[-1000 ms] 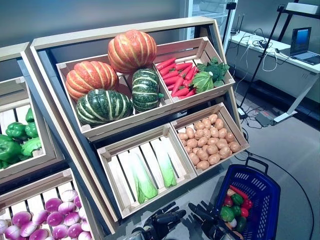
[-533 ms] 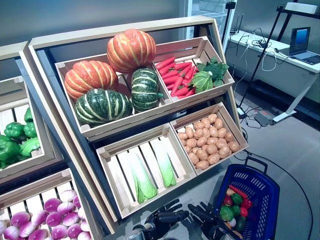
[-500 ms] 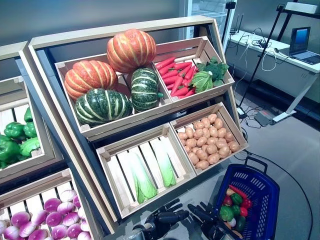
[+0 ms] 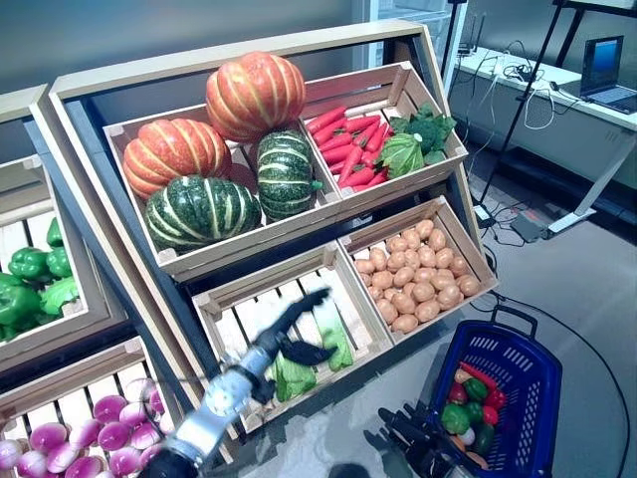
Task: Put vegetables into the basket
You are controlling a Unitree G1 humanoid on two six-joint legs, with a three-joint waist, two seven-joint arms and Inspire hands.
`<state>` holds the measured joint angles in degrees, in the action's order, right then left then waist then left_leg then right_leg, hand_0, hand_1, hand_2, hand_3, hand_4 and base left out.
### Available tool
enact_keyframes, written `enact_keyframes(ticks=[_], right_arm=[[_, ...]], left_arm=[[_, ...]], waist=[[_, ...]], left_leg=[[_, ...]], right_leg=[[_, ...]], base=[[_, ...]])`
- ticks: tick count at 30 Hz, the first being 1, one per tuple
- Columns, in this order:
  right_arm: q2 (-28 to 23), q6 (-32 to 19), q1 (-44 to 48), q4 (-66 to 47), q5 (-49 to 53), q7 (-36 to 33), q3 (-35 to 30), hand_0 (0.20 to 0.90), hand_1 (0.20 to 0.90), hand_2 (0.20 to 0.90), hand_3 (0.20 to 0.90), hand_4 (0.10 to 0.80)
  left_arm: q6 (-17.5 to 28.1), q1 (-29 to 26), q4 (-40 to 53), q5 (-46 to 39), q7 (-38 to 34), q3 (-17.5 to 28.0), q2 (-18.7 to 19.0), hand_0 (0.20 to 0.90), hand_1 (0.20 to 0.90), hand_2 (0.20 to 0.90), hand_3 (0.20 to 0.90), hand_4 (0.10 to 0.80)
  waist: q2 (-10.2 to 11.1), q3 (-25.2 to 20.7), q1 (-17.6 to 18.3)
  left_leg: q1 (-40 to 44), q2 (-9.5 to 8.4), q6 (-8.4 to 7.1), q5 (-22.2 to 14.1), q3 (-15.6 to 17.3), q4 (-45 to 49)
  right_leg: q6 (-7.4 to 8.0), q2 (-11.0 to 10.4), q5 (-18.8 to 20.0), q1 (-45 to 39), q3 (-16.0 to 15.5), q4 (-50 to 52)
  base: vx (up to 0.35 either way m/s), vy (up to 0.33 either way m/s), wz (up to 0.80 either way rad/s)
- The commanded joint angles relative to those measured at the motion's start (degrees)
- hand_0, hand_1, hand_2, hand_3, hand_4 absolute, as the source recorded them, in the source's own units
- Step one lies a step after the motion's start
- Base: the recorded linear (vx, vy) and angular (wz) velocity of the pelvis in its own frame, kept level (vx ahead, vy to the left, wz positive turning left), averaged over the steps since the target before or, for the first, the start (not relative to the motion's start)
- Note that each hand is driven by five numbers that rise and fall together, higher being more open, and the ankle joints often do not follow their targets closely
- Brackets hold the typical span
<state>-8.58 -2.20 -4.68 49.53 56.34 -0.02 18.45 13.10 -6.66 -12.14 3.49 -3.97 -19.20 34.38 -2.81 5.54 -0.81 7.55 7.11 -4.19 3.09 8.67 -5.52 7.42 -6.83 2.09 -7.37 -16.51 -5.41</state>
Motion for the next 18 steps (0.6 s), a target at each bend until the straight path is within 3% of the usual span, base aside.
enact_keyframes(ticks=[1, 4, 9, 14, 18], right_arm=[[0.92, -1.65, -0.08, -2.23, -3.37, 3.93, -0.55, 0.9, 0.9, 0.9, 0.9, 0.8], [-0.18, -1.82, -1.84, -4.48, -5.26, 4.59, -0.78, 0.9, 0.9, 0.9, 0.9, 0.8], [-3.12, -0.57, -1.7, -6.86, -5.15, 6.28, -1.07, 0.9, 0.9, 0.9, 0.9, 0.8], [-6.74, 1.8, 0.25, -10.94, -0.6, 8.98, -1.92, 0.9, 0.9, 0.9, 0.9, 0.8], [-13.72, -9.36, 4.29, -23.69, -3.54, 10.89, -0.2, 0.9, 0.9, 0.9, 0.9, 0.8]], left_arm=[[5.91, -9.02, 1.65, 10.98, -7.79, 3.8, 6.41, 0.9, 0.9, 0.9, 0.9, 0.8], [4.7, -10.91, -1.3, 24.48, -15.67, 3.59, 11.09, 0.9, 0.9, 0.9, 0.9, 0.8], [-0.28, -12.23, -8.66, 38.12, -26.92, 0.81, 17.9, 0.9, 0.9, 0.9, 0.9, 0.8], [-5.09, -14.02, -16.21, 45.08, -32.33, -2.9, 19.78, 0.9, 0.9, 0.9, 0.9, 0.8], [-10.12, -18.73, -21.18, 46.88, -33.17, -8.58, 23.05, 0.9, 0.9, 0.9, 0.9, 0.8]], waist=[[0.51, -2.03, 1.26], [0.41, -2.7, 2.26], [-0.12, -1.59, 3.13], [-0.72, 2.61, 4.51], [-0.14, 9.23, 6.56]], left_leg=[[1.17, -2.7, 3.88, -7.84, 2.25, 0.52], [1.18, -2.77, 3.79, -7.76, 2.71, 0.52], [1.0, -3.14, 3.56, -6.94, 3.99, 1.2], [-5.68, -2.65, 3.54, -10.71, 3.03, 13.48], [-16.31, -1.01, 3.97, -16.61, 3.04, 29.6]], right_leg=[[-4.25, 1.7, -6.04, -1.37, 0.74, 0.41], [-3.98, 1.6, -5.98, -1.13, 1.26, 0.41], [-3.79, 0.91, -5.1, -0.2, 2.16, 0.41], [-4.5, -1.11, -8.87, 6.9, 4.46, 12.35], [-5.23, -4.45, -13.63, 19.01, 8.08, 29.21]], base=[[0.07, 0.018, 0.0], [0.077, 0.025, -0.02], [0.054, 0.045, -0.08], [-0.061, 0.093, -0.17], [-0.245, 0.109, -0.05]])
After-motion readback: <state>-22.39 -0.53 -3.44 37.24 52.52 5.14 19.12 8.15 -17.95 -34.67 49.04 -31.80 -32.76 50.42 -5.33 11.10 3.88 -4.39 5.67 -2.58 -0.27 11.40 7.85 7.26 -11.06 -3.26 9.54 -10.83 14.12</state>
